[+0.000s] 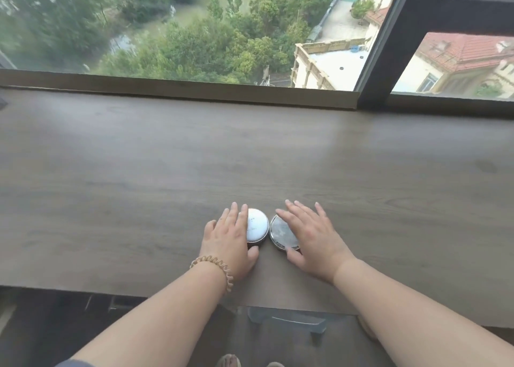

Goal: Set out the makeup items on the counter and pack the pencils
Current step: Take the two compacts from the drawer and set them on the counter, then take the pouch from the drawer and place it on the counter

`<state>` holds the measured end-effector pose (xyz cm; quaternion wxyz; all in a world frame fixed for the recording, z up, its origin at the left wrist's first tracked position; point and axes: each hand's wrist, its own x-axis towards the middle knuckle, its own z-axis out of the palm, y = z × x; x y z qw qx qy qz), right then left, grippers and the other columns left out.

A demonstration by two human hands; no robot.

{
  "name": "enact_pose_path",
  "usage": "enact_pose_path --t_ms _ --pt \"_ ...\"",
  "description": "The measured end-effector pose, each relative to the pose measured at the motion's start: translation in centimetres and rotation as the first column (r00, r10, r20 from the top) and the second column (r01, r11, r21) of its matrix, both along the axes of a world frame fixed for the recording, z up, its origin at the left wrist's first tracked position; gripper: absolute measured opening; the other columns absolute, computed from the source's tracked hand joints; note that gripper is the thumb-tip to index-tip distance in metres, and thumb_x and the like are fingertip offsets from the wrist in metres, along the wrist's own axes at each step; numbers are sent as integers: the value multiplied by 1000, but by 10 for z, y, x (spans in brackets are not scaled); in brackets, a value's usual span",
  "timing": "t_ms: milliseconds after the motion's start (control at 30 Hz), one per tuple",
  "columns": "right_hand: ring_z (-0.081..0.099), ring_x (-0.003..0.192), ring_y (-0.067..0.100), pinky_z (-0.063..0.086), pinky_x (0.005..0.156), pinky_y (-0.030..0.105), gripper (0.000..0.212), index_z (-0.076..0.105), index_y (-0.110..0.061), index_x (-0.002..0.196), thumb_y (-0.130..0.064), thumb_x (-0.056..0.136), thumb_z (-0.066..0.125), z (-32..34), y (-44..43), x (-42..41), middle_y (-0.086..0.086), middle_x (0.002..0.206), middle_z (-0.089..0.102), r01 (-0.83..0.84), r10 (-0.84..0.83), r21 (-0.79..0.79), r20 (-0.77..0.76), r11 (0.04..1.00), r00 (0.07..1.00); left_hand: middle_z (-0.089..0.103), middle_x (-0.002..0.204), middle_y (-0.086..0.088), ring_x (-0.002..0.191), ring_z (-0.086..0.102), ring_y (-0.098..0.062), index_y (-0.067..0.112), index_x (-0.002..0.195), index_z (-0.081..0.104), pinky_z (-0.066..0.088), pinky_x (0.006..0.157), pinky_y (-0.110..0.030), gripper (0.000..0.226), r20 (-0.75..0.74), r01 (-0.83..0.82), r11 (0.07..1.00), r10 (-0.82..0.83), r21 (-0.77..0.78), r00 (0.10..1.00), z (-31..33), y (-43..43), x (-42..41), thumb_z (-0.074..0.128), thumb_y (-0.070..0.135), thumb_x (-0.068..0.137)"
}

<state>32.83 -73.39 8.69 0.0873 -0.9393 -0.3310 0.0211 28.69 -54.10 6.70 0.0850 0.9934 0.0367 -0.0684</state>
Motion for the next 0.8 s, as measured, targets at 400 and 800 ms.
enact_pose_path --t_ms 400,800 --pt "45 131 26 9 111 49 52 53 -18 127 -40 80 51 19 101 -65 3 132 57 -207 176 183 171 961 969 -4 159 -1 146 1 -14 20 148 -8 10 114 -37 79 116 -239 970 232 51 966 33 87 -97 32 57 90" --pt "40 134 23 14 110 51 51 42 -27 131 -45 84 41 9 299 -178 -1 137 53 -394 374 221 129 892 919 16 157 3 143 15 -12 25 148 8 15 113 -35 66 165 -470 878 478 -86 863 28 263 -226 37 48 92"
